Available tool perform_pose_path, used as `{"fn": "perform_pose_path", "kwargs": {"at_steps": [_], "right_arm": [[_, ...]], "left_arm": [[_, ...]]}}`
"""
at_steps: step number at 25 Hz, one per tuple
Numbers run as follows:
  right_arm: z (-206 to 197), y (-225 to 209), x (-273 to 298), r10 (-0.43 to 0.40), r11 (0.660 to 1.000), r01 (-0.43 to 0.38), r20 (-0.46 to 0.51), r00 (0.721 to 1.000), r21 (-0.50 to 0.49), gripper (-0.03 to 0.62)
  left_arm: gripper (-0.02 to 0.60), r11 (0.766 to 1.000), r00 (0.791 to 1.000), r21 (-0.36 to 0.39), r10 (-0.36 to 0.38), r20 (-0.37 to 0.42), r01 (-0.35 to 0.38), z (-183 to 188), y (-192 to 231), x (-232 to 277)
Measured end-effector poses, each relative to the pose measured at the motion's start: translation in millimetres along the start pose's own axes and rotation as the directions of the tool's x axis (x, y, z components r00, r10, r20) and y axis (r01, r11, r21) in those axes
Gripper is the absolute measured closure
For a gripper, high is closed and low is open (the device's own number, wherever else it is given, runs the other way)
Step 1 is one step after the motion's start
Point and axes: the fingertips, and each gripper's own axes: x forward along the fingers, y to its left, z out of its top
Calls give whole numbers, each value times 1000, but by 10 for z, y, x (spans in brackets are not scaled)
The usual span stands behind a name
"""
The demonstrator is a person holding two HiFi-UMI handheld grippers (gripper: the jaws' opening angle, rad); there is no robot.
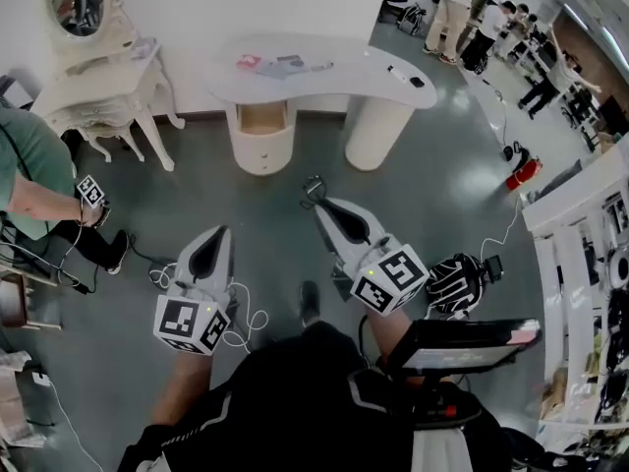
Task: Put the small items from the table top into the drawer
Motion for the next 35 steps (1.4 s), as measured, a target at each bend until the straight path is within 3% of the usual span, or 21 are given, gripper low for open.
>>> {"fn": "perform_pose_path", "kwargs": {"at_steps": [8,25,35], "right_arm": [[57,-611,396,36,999,-37,23,999,39,568],[303,-2131,1084,167,986,-167,7,986,3,568],[206,-2621,1624,148,989,-148,-27,989,13,568]], "left_arm": [[581,998,998,10,63,-7,-62,74,225,624],[581,981,981,-23,194,5,-194,181,573,2267],[581,986,985,-20,167,-36,-168,152,931,2827]]}}
